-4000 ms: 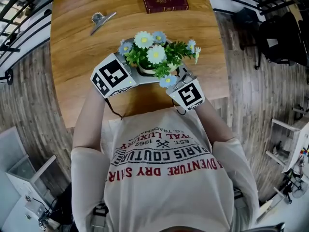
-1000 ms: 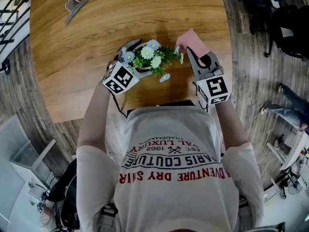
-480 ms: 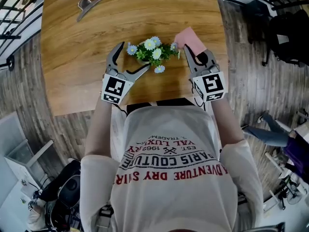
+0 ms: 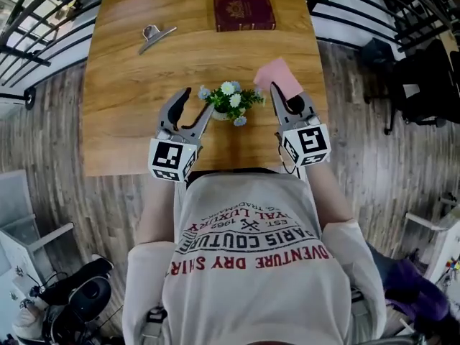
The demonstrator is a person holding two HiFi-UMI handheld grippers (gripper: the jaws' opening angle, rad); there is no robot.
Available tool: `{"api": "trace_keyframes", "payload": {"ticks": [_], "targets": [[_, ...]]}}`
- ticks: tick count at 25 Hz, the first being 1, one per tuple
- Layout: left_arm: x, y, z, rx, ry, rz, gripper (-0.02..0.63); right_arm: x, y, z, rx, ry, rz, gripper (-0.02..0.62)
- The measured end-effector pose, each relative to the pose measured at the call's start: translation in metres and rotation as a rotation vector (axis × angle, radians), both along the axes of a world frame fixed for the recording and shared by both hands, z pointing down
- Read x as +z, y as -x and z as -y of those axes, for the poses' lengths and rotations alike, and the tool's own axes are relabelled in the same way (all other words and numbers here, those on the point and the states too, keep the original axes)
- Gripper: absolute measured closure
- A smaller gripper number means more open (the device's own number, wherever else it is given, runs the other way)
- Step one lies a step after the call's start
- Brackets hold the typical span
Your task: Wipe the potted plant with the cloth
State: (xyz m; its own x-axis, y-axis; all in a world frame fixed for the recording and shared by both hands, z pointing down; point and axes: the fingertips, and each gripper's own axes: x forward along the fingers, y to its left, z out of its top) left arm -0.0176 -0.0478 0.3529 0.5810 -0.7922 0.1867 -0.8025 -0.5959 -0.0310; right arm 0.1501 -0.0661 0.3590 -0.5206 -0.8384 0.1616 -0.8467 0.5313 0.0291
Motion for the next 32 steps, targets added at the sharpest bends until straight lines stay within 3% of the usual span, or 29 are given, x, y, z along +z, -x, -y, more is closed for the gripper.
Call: {"api": "trace_keyframes", "payload": {"ticks": [1,6,11,17,23,32], "targets": [[-0.007,0.007,0.002,-0.052,-0.027,0.000,0.493,-0.005,0.002,-0.001,-0.006,-0.015,-0.007,0.558],[-0.027,0.021,-0.001,-0.134,-0.049,0.009,0.579,-0.021,0.005,-0.009,-0.032,-0.069,-0.031,0.558],[-0.037,0.026,-0.001,-0.154,-0.027,0.023,0.589,-0.028,0.010,-0.013,-0.048,-0.093,-0.049,0.558],[-0.048,0.029,-0.004,-0.163,-0.094,0.032,0.591,-0.024,0.012,-0.016,-0.043,-0.074,-0.035,0.560],[-0.048,0.032,-0.005,-0.166,-0.090,0.038,0.591,-0.021,0.018,-0.019,-0.071,-0.063,-0.051,0.560],[-0.046,0.035,-0.006,-0.173,-0.079,0.039,0.590,-0.019,0.015,-0.016,-0.014,-0.066,-0.082,0.560]]}}
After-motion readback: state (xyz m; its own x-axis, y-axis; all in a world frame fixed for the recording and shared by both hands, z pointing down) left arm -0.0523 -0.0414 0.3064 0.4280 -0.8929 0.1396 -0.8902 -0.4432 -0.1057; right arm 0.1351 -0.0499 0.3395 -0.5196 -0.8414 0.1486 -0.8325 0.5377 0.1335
